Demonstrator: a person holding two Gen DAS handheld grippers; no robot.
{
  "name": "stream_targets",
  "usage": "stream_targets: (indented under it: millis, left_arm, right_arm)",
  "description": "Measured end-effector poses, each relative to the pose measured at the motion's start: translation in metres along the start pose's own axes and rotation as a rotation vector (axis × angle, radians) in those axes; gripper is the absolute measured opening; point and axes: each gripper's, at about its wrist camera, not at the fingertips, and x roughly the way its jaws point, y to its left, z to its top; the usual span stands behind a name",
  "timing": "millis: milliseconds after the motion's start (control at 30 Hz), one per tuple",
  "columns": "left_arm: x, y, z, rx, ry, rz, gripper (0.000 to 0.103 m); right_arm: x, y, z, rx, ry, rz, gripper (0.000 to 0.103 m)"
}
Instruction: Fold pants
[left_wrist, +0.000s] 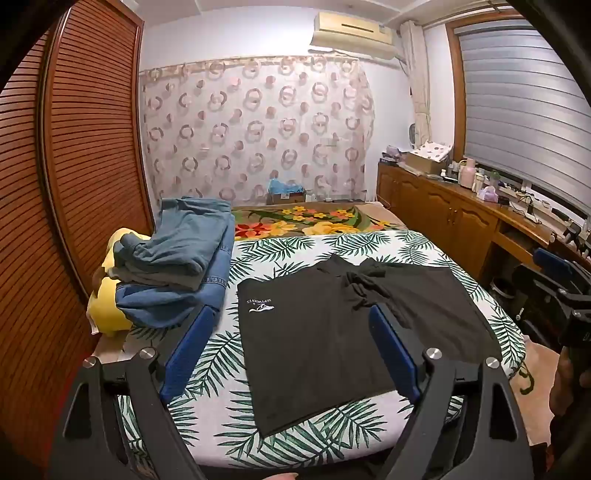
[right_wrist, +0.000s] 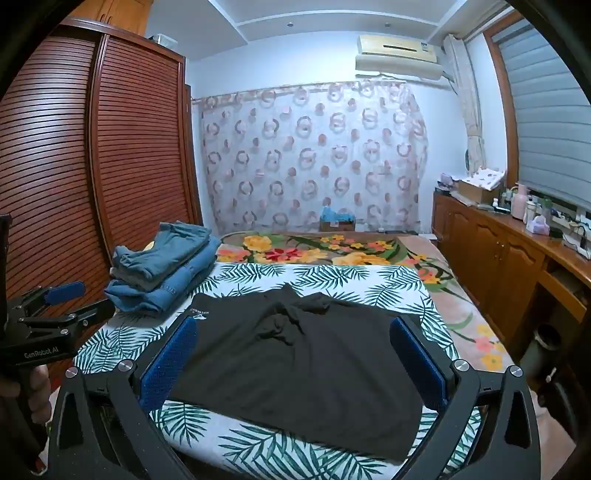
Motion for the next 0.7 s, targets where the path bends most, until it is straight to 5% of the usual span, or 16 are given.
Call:
stream_targets:
  millis: [700]
  left_arm:
    - [-0.0034, 0.0003, 0.0095, 0.006, -0.007, -0.004, 0.087]
  right_arm:
    - [-0.0005, 0.0004, -0.0002, -0.001, -0.002, 0.0, 0.103]
